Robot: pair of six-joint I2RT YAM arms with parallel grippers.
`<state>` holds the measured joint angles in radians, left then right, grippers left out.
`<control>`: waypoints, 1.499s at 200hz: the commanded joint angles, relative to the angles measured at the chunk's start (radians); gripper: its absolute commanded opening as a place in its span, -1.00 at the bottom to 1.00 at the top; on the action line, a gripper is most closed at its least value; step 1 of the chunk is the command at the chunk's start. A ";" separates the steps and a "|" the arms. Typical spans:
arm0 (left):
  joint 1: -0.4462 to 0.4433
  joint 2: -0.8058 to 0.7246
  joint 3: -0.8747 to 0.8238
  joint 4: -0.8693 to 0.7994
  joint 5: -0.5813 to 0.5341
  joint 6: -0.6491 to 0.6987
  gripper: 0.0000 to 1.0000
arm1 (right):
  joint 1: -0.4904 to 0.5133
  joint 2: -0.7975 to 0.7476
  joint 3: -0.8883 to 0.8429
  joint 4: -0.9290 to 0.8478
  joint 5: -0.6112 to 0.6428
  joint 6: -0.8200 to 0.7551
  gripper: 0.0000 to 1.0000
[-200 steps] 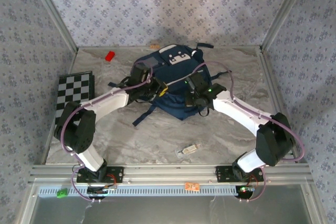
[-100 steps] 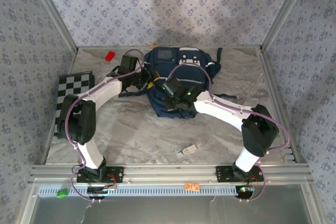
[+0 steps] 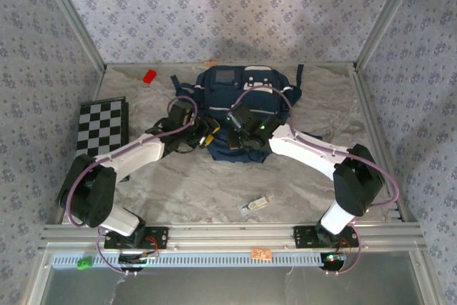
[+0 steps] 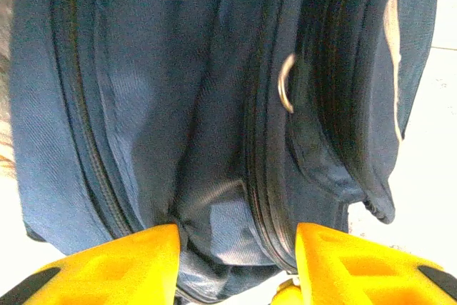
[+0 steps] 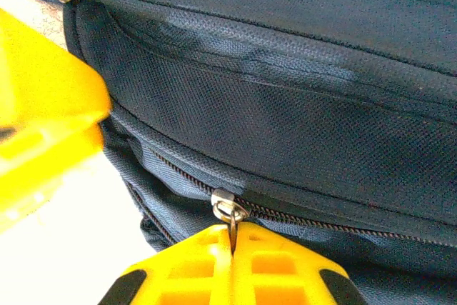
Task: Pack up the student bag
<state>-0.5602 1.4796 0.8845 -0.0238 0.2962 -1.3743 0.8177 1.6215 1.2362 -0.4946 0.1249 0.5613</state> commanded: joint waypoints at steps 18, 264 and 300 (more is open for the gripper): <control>-0.018 0.044 0.038 0.046 -0.108 -0.104 -0.18 | 0.001 -0.002 -0.004 0.013 -0.001 0.016 -1.00; 0.247 0.243 0.431 -0.186 0.104 0.339 -1.00 | -0.047 -0.152 -0.106 -0.038 -0.106 -0.098 -1.00; 0.263 0.239 0.430 -0.201 0.182 0.383 -0.61 | -0.008 -0.034 -0.018 0.017 -0.095 -0.037 -1.00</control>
<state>-0.3046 1.7546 1.3117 -0.2867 0.4301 -1.0420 0.7898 1.5253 1.1450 -0.4961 0.0784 0.4709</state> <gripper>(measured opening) 0.111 0.051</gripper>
